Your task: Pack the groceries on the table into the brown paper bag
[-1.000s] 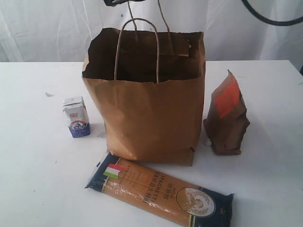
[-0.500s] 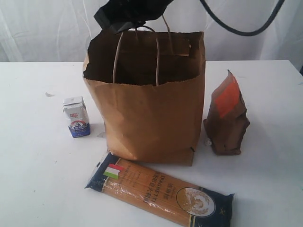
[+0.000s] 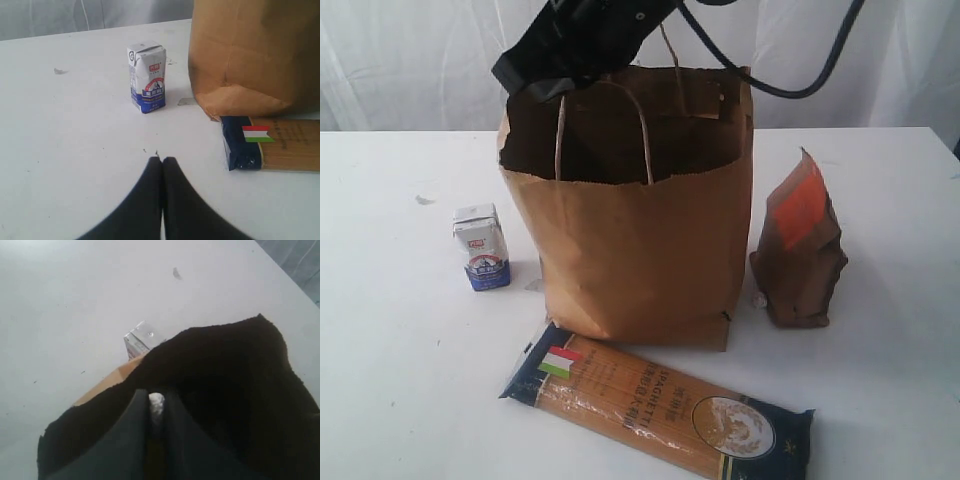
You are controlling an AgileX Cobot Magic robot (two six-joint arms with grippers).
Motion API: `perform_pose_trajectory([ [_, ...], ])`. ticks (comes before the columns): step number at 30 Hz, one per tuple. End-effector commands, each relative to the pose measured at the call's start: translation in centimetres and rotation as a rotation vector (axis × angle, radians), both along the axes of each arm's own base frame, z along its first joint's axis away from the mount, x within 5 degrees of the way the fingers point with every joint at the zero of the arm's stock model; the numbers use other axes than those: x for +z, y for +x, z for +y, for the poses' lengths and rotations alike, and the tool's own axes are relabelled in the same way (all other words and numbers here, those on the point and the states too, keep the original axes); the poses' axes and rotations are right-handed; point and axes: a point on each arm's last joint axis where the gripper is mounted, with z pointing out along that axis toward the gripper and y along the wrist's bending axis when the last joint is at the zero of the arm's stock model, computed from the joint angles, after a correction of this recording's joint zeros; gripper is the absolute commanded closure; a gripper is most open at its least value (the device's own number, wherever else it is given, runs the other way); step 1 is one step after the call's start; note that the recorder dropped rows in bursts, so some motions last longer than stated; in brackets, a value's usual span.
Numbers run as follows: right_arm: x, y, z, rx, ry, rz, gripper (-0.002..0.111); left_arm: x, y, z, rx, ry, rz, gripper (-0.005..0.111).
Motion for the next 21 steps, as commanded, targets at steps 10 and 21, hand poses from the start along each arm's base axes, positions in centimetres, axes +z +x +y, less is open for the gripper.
perform_pose_trajectory([
  [10, -0.1, 0.4, -0.6, -0.088, -0.036, 0.008, 0.051, -0.1, 0.0, 0.0, 0.002, -0.007, 0.005, 0.107],
  [21, 5.4, -2.6, -3.0, -0.091, 0.053, -0.106, 0.048, -0.1, 0.0, 0.0, 0.002, -0.007, 0.005, 0.107],
])
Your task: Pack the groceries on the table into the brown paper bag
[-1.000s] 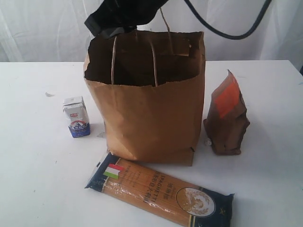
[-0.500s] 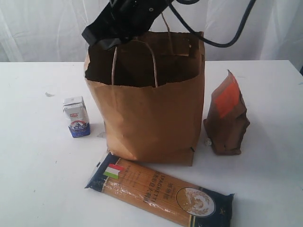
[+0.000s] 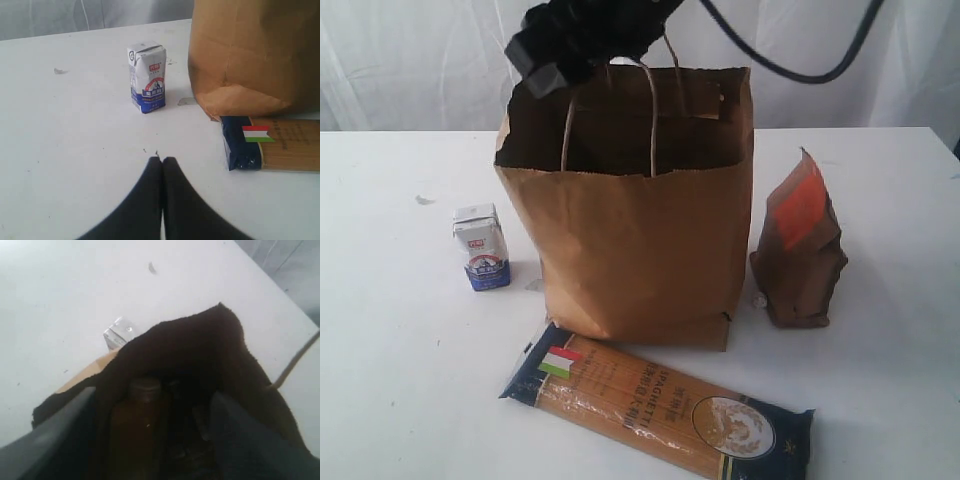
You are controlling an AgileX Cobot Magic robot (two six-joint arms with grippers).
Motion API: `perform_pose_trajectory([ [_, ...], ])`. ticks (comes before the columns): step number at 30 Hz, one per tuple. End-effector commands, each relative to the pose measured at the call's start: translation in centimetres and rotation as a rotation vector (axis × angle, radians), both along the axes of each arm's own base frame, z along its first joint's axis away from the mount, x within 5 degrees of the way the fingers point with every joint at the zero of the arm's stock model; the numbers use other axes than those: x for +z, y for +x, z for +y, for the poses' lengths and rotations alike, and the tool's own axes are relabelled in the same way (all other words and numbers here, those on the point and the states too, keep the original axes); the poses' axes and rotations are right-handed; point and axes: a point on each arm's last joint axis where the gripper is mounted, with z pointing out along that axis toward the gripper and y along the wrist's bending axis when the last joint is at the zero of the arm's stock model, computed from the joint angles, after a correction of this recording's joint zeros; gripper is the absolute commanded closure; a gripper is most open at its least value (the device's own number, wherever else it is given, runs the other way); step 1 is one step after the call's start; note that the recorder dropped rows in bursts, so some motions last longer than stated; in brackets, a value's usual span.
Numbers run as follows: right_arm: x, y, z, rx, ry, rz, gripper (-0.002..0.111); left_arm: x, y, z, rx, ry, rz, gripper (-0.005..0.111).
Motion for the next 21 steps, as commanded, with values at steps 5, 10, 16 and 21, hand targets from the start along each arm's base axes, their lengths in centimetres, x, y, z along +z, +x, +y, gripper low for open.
perform_pose_trajectory([
  [5, 7.7, -5.1, -4.1, -0.002, 0.124, -0.165, 0.048, -0.1, 0.0, 0.0, 0.002, -0.007, 0.005, 0.107],
  [10, 10.9, -8.3, -6.8, -0.004, 0.152, -0.239, 0.048, -0.1, 0.0, 0.0, 0.002, -0.007, 0.005, 0.107],
  [16, 12.8, -11.6, -10.3, -0.05, 0.099, -0.283, 0.055, -0.1, 0.0, 0.0, 0.002, -0.007, 0.005, 0.107],
  [21, 13.4, -14.9, -13.3, -0.085, 0.101, -0.312, 0.061, -0.1, 0.0, 0.0, 0.002, -0.007, 0.005, 0.107],
])
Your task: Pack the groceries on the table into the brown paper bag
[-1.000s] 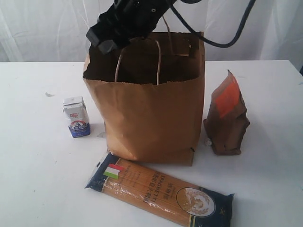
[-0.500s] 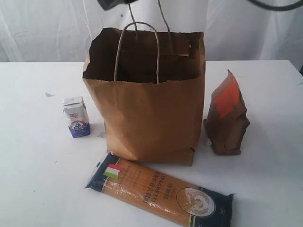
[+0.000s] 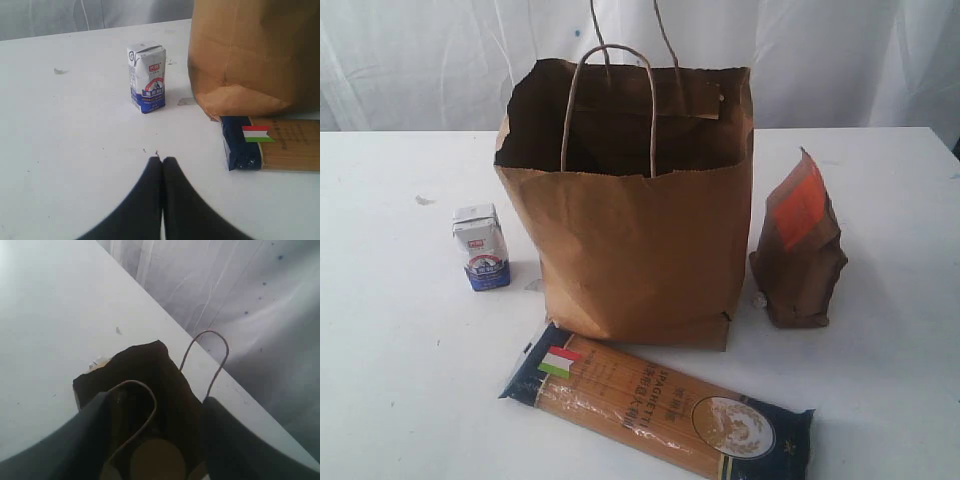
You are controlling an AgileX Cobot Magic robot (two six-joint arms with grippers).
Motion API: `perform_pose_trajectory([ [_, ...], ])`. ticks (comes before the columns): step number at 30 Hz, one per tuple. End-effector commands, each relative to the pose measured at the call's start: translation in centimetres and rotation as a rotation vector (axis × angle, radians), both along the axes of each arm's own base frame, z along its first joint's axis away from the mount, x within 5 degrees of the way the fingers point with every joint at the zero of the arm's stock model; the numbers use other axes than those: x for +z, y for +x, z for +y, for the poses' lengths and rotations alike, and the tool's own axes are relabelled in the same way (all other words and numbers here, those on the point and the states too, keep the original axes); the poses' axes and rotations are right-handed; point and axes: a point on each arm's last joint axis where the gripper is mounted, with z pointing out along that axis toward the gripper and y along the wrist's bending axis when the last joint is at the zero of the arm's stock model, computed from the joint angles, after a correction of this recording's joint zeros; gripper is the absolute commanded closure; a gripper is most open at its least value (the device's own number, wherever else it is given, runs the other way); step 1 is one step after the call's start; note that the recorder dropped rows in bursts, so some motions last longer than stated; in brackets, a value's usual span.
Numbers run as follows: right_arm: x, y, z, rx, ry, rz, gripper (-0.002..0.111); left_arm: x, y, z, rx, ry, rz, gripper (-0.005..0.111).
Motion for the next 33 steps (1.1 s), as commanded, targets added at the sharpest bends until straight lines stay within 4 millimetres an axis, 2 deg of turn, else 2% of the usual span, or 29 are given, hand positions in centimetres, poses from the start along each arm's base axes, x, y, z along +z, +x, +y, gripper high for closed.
perform_pose_trajectory([
  [1, 0.2, -2.8, -2.8, -0.042, -0.011, -0.021, 0.064, -0.1, 0.0, 0.0, 0.002, -0.007, 0.005, 0.107],
  [6, -1.1, -5.8, -5.4, -0.077, -0.015, -0.003, 0.078, -0.1, 0.0, 0.0, 0.002, -0.007, 0.005, 0.107],
  [9, -2.7, -7.2, -6.5, -0.088, -0.003, 0.016, 0.09, -0.1, 0.0, 0.0, 0.002, -0.007, 0.005, 0.107],
  [13, -4.7, -9.5, -7.8, -0.074, 0.106, 0.032, 0.108, -0.1, 0.0, 0.0, 0.002, -0.007, 0.005, 0.107],
  [17, -6.6, -11.7, -8.2, -0.007, 0.27, 0.054, 0.108, -0.1, 0.0, 0.0, 0.002, -0.007, 0.005, 0.107],
  [21, -8.4, -13.2, -8.6, 0.038, 0.355, 0.102, 0.108, -0.1, 0.0, 0.0, 0.002, -0.007, 0.005, 0.107],
  [27, -9.5, -14.7, -9.2, 0.069, 0.367, 0.157, 0.108, -0.1, 0.0, 0.0, 0.002, -0.007, 0.005, 0.107],
  [33, -9.4, -15.0, -9.5, 0.072, 0.374, 0.147, 0.108, -0.1, 0.0, 0.0, 0.002, -0.007, 0.005, 0.107],
])
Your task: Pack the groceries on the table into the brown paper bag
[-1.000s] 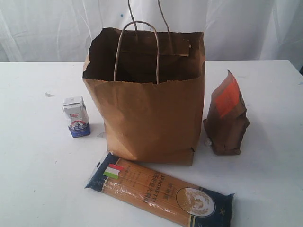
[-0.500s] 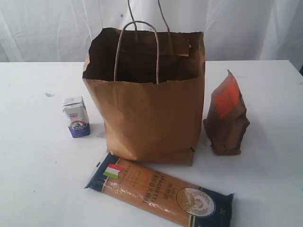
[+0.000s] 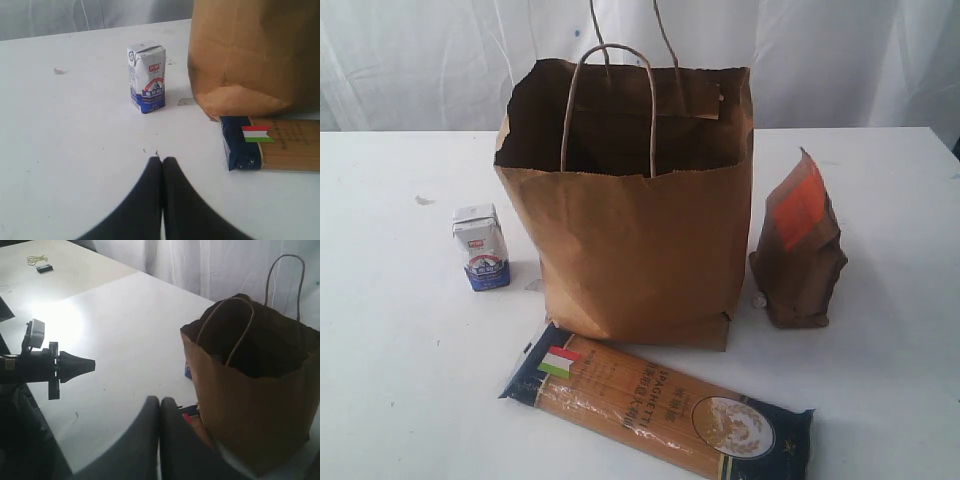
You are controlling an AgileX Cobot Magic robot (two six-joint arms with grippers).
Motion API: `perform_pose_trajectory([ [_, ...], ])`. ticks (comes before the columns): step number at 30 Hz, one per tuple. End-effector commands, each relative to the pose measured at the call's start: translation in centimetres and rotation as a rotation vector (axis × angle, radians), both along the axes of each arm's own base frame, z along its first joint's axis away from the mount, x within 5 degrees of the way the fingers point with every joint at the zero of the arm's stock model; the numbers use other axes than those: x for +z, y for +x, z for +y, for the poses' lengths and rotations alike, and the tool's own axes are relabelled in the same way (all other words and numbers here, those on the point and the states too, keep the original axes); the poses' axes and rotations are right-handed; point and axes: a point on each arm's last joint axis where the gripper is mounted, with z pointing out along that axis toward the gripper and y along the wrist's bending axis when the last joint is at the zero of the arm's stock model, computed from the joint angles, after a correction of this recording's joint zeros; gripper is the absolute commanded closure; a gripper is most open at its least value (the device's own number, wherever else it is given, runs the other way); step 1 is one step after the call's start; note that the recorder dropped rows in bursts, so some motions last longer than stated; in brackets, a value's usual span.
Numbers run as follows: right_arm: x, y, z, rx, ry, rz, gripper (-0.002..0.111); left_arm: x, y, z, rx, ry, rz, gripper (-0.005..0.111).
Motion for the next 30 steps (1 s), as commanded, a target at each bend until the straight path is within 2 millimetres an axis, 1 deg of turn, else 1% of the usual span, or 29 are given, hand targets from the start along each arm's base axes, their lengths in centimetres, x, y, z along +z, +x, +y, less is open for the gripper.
perform_pose_trajectory([
  [1, 0.1, -0.1, -0.1, -0.006, 0.028, -0.015, 0.108, -0.1, 0.0, 0.0, 0.002, -0.007, 0.005, 0.107],
  [7, 0.4, 0.3, 0.0, -0.05, 0.115, 0.012, 0.108, -0.1, 0.0, 0.0, 0.002, -0.007, 0.005, 0.107],
  [9, 0.0, 0.8, 0.1, -0.078, 0.141, 0.007, 0.108, -0.1, 0.0, 0.0, 0.002, -0.007, 0.005, 0.107],
  [12, -1.2, 1.9, 0.6, -0.108, 0.171, -0.004, 0.108, -0.1, 0.0, 0.0, 0.002, -0.007, 0.005, 0.107],
  [15, -3.4, 2.9, 1.2, -0.132, 0.164, 0.018, 0.108, -0.1, 0.0, 0.0, 0.002, -0.007, 0.005, 0.107],
  [18, -6.4, 4.1, 1.7, -0.167, 0.145, 0.035, 0.108, -0.1, 0.0, 0.0, 0.002, -0.007, 0.005, 0.107],
  [21, -9.2, 4.5, 1.6, -0.206, 0.166, 0.005, 0.108, -0.1, 0.0, 0.0, 0.002, -0.007, 0.005, 0.107],
  [23, -10.8, 4.5, 1.2, -0.23, 0.174, -0.031, 0.108, -0.1, 0.0, 0.0, 0.002, -0.007, 0.005, 0.107],
  [24, -11.9, 4.3, 0.9, -0.245, 0.176, -0.033, 0.108, -0.1, 0.0, 0.0, 0.002, -0.007, 0.005, 0.107],
  [30, -16.8, 3.4, -1.0, -0.37, 0.156, -0.044, 0.108, -0.1, 0.0, 0.0, 0.002, -0.007, 0.005, 0.107],
])
